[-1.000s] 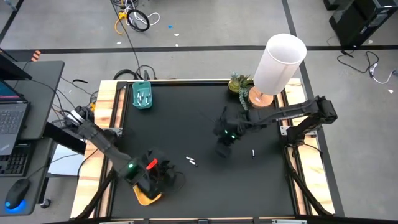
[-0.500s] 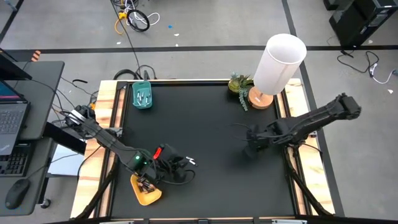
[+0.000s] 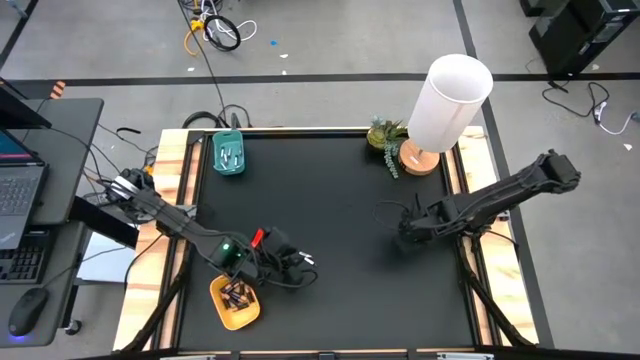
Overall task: Sort batteries
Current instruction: Put the silver battery into the blue bin
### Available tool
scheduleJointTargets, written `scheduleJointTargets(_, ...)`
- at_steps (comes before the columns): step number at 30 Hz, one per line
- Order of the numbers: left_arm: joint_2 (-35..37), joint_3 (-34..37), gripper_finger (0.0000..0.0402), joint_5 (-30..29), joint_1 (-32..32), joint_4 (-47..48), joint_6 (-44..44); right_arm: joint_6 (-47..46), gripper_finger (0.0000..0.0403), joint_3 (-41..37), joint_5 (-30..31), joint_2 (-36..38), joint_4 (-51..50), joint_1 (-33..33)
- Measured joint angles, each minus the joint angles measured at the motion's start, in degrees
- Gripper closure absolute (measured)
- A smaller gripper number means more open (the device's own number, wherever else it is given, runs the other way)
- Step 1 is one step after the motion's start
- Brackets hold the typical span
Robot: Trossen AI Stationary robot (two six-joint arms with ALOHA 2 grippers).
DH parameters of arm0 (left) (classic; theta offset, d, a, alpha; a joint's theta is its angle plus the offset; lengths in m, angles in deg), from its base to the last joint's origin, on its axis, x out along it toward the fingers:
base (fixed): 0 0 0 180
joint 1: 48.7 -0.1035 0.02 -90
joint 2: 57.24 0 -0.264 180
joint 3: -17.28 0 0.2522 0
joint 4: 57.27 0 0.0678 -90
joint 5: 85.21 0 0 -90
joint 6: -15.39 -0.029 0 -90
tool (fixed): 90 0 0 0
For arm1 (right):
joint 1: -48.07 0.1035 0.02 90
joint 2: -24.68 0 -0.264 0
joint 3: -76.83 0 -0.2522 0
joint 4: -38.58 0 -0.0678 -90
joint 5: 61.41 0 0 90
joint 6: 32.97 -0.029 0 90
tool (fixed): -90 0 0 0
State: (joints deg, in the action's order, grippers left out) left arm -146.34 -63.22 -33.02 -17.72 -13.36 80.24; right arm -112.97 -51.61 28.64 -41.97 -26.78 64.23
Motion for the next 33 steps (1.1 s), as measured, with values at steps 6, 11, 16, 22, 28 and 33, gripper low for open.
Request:
scheduleJointTargets(6,0.0,0.0,0.024,0.6,-1.1,0.0,-0.3,0.0,0.0265,0.0,0.0,-5.1,3.1,0.8)
scheduleJointTargets(11,0.0,0.0,0.024,1.7,-1.0,0.0,-0.3,-0.6,0.0265,0.0,0.4,-8.8,5.2,1.9)
scheduleJointTargets(16,0.0,0.0,0.024,2.5,-1.0,0.1,-0.3,-0.3,0.027,0.0,0.4,-13.8,5.9,2.2)
scheduleJointTargets(22,0.0,0.0,0.024,2.6,-1.0,0.2,-0.3,4.5,0.0336,0.4,0.4,-18.1,7.2,2.7)
scheduleJointTargets(28,0.0,0.0,0.024,2.8,-1.0,1.4,-0.2,8.5,0.0395,0.5,1.0,-18.9,6.7,3.4)
scheduleJointTargets(33,0.0,0.0,0.024,3.0,-1.0,1.9,-0.1,9.1,0.0402,0.0,2.2,-15.7,7.8,2.6)
